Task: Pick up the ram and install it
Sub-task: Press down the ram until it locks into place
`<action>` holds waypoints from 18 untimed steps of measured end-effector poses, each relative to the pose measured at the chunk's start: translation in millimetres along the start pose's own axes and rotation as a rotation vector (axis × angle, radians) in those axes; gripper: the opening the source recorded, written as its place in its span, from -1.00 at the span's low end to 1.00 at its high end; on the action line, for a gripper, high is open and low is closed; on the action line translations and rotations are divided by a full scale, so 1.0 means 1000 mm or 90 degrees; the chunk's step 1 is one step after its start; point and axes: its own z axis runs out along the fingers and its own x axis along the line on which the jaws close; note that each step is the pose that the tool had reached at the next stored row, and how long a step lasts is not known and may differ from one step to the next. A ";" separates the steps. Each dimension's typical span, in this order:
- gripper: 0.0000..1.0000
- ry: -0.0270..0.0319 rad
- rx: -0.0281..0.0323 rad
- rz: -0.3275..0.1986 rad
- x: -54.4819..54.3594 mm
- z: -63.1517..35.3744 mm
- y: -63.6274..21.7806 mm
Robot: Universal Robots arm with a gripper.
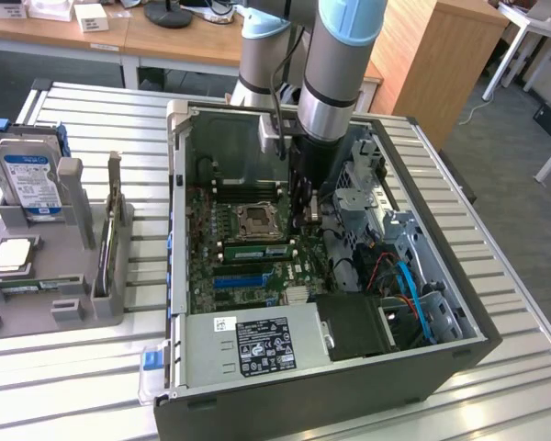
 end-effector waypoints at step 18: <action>-0.79 0.0001 0.0001 0.009 -0.002 0.0069 -0.0006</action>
